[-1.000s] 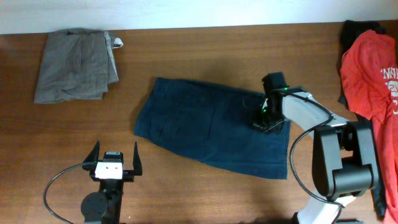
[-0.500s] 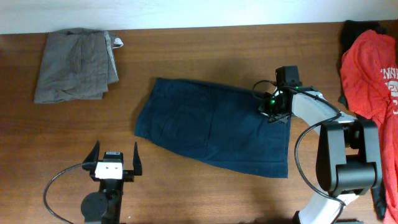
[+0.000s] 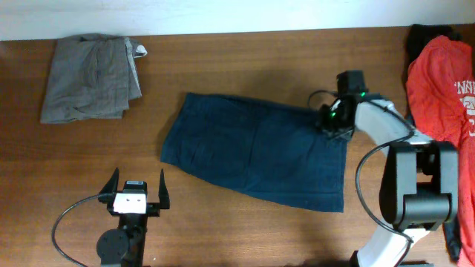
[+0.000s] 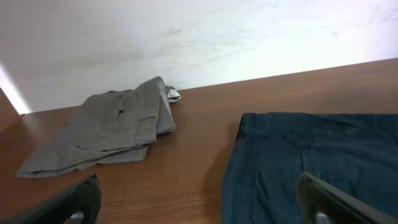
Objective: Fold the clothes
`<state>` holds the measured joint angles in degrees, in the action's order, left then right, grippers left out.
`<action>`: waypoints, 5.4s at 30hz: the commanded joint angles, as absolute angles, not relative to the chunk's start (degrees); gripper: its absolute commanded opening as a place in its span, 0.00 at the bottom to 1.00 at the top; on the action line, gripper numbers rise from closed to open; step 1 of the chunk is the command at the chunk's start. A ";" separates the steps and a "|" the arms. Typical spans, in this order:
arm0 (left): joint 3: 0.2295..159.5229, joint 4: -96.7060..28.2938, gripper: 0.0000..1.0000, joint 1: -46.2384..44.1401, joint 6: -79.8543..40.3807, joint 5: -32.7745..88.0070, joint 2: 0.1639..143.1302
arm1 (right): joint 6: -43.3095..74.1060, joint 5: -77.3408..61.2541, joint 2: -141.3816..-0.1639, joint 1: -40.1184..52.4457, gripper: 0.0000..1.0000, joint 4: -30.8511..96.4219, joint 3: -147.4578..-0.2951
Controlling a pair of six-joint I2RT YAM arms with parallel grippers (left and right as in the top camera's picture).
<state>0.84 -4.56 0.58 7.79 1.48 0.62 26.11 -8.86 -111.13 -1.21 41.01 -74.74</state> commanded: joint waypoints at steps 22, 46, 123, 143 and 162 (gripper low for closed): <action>0.51 -4.64 0.99 0.97 8.71 1.26 0.36 | 11.29 -5.37 -110.13 -7.94 0.84 49.78 -78.13; 0.51 -4.64 0.99 0.97 8.71 1.28 0.36 | 21.54 -10.33 -113.65 -7.90 0.36 39.07 -74.13; 0.51 -4.64 0.99 0.97 8.71 1.28 0.36 | 21.50 6.90 -89.30 -22.59 0.99 90.70 -106.30; 0.51 -4.64 0.99 0.97 8.71 1.28 0.36 | 21.47 7.99 -89.62 -27.07 0.99 88.33 -101.45; 0.51 -4.64 0.99 0.97 8.71 1.28 0.36 | 21.47 7.99 -89.62 -27.07 0.99 88.27 -101.45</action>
